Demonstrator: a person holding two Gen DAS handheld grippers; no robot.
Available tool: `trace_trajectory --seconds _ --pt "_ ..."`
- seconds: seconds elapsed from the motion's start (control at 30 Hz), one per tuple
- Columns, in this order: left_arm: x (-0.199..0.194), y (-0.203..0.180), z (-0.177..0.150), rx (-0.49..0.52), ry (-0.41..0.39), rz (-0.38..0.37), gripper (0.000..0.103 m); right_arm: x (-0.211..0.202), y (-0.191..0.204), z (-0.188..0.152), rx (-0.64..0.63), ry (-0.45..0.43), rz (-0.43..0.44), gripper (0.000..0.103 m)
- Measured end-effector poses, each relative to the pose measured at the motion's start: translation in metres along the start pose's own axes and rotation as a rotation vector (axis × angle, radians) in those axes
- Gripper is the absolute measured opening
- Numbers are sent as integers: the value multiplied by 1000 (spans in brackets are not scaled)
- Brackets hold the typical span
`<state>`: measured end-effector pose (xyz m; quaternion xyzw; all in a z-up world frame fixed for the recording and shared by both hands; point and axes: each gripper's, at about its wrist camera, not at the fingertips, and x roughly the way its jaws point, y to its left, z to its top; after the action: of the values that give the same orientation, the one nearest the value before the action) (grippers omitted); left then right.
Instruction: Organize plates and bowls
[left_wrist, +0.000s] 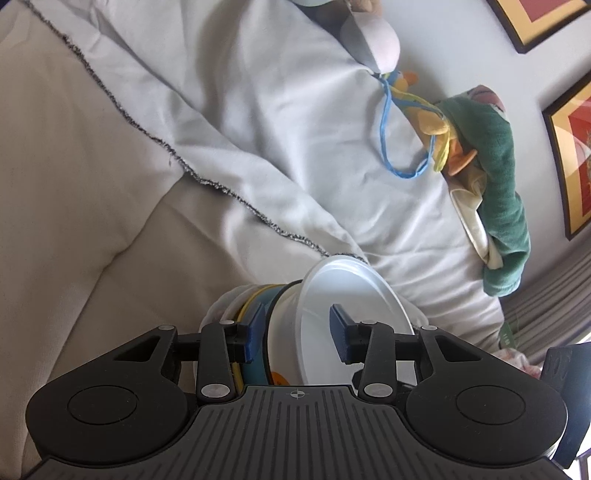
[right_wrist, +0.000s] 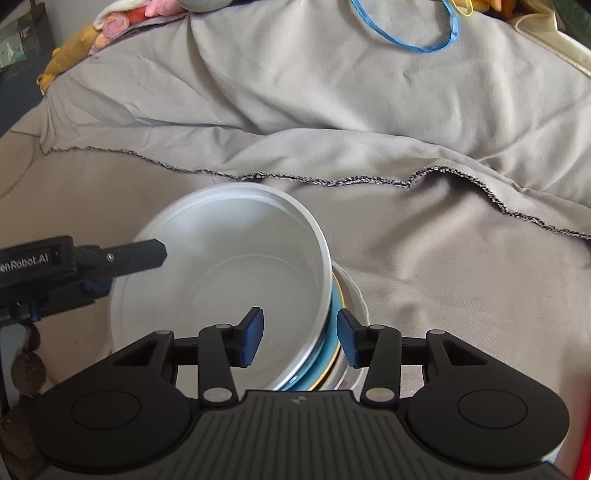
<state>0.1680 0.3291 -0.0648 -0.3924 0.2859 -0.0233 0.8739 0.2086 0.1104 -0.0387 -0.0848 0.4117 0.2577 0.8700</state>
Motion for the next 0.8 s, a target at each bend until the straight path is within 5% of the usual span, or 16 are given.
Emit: trace_trajectory --seconds 0.27,0.57,0.67,0.8 --pt "-10 -16 0 32 -56 65 31 0 -5 -10 16 9 -16 42" --pt "-38 -86 -26 117 -211 125 32 -77 -48 -26 83 -193 49 43" --pt "-24 -129 -47 209 -137 86 32 -99 -83 -47 132 -244 4 43" --pt "26 -190 -83 301 72 26 32 -127 -141 -86 231 -281 -63 46"
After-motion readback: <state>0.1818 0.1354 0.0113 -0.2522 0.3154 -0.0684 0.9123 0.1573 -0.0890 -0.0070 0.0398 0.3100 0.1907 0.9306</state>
